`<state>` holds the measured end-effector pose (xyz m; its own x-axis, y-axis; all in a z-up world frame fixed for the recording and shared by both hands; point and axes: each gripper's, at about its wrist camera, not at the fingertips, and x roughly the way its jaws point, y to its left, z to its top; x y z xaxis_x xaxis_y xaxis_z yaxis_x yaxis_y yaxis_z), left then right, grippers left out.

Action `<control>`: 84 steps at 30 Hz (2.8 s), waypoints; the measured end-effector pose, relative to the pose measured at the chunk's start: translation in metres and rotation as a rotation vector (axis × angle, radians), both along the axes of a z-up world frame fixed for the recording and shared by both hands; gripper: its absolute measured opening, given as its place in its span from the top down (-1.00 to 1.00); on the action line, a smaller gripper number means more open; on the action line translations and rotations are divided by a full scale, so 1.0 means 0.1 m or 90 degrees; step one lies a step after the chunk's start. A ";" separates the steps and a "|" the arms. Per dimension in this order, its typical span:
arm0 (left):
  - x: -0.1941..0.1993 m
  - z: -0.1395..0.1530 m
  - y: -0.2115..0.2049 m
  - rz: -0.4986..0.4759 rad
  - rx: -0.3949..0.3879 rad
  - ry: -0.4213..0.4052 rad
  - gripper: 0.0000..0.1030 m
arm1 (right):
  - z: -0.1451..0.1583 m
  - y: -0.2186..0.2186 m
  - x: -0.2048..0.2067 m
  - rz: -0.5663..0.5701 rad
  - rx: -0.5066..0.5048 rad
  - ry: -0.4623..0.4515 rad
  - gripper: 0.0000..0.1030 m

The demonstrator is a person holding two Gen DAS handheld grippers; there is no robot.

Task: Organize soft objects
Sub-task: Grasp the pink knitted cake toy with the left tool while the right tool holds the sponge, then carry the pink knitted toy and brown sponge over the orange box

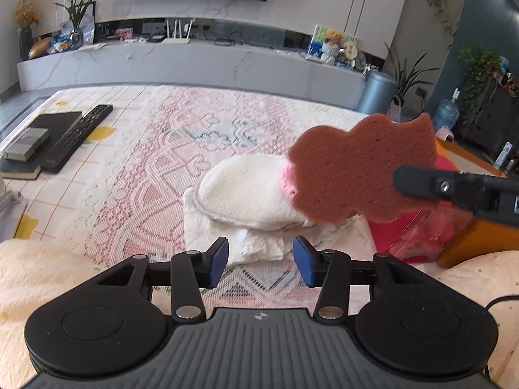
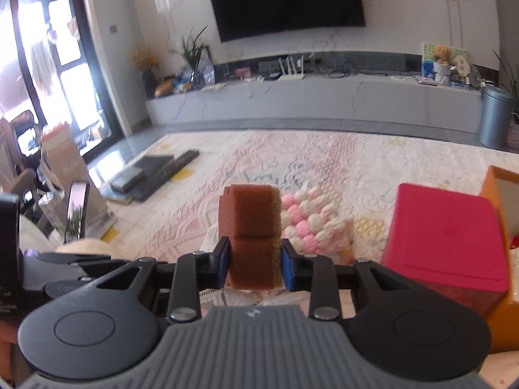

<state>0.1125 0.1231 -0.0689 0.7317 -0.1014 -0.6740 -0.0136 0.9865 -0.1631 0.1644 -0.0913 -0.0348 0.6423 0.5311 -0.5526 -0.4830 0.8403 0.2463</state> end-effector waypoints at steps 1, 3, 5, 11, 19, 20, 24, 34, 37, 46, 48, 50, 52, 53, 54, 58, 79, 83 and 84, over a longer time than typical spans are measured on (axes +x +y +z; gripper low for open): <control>0.01 0.02 -0.01 -0.009 -0.001 -0.008 -0.20 | 0.04 -0.06 0.01 -0.016 -0.001 -0.009 0.39; 0.05 0.05 -0.06 -0.027 0.009 -0.025 -0.29 | 0.09 -0.16 0.08 -0.052 -0.003 -0.023 0.39; 0.12 0.07 -0.12 -0.047 0.030 -0.037 -0.34 | 0.10 -0.23 0.18 -0.079 -0.010 -0.027 0.38; 0.45 0.06 -0.35 -0.118 0.097 -0.064 -0.53 | 0.02 -0.31 0.47 -0.117 -0.023 -0.015 0.38; 1.06 -0.21 -0.33 -0.113 0.059 -0.027 -0.54 | -0.07 -0.27 0.64 -0.107 -0.034 -0.009 0.38; 1.11 -0.25 -0.32 -0.116 0.047 -0.018 -0.54 | -0.08 -0.27 0.65 -0.104 -0.037 -0.008 0.38; 1.23 -0.36 -0.36 -0.130 0.024 -0.005 -0.52 | -0.12 -0.27 0.68 -0.103 -0.041 0.001 0.38; 1.03 -0.32 -0.61 -0.158 0.094 -0.064 0.55 | -0.17 -0.31 0.65 -0.119 -0.045 0.015 0.37; 0.95 -0.25 -0.62 -0.138 0.098 -0.078 0.60 | -0.13 -0.35 0.61 -0.127 -0.037 0.009 0.37; 0.60 0.19 -0.74 -0.064 0.081 -0.138 0.82 | 0.23 -0.62 0.40 -0.152 -0.003 -0.042 0.38; 0.52 0.29 -0.77 -0.055 0.073 -0.148 0.82 | 0.30 -0.71 0.34 -0.161 0.000 -0.051 0.37; 0.45 0.39 -0.81 -0.059 0.062 -0.163 0.82 | 0.35 -0.81 0.28 -0.171 0.002 -0.056 0.37; 0.39 0.49 -0.88 -0.066 0.063 -0.179 0.82 | 0.38 -0.93 0.22 -0.184 0.004 -0.057 0.37; 0.37 0.53 -0.93 -0.072 0.065 -0.189 0.82 | 0.39 -0.99 0.19 -0.191 0.004 -0.057 0.37; 0.35 0.58 -0.97 -0.077 0.067 -0.197 0.82 | 0.39 -1.06 0.16 -0.198 0.003 -0.057 0.37; 0.30 0.71 -1.13 -0.093 0.056 -0.219 0.82 | 0.44 -1.29 0.00 -0.222 -0.003 -0.061 0.37; 0.91 0.67 -2.73 -0.320 0.061 -0.204 0.82 | 0.34 -2.65 -0.06 -0.358 -0.081 -0.039 0.37; 1.11 0.53 -2.97 -0.349 0.078 -0.183 0.82 | 0.22 -2.82 0.19 -0.371 -0.103 -0.011 0.37; 1.14 0.48 -3.03 -0.354 0.084 -0.180 0.82 | 0.20 -2.85 0.28 -0.373 -0.109 -0.005 0.37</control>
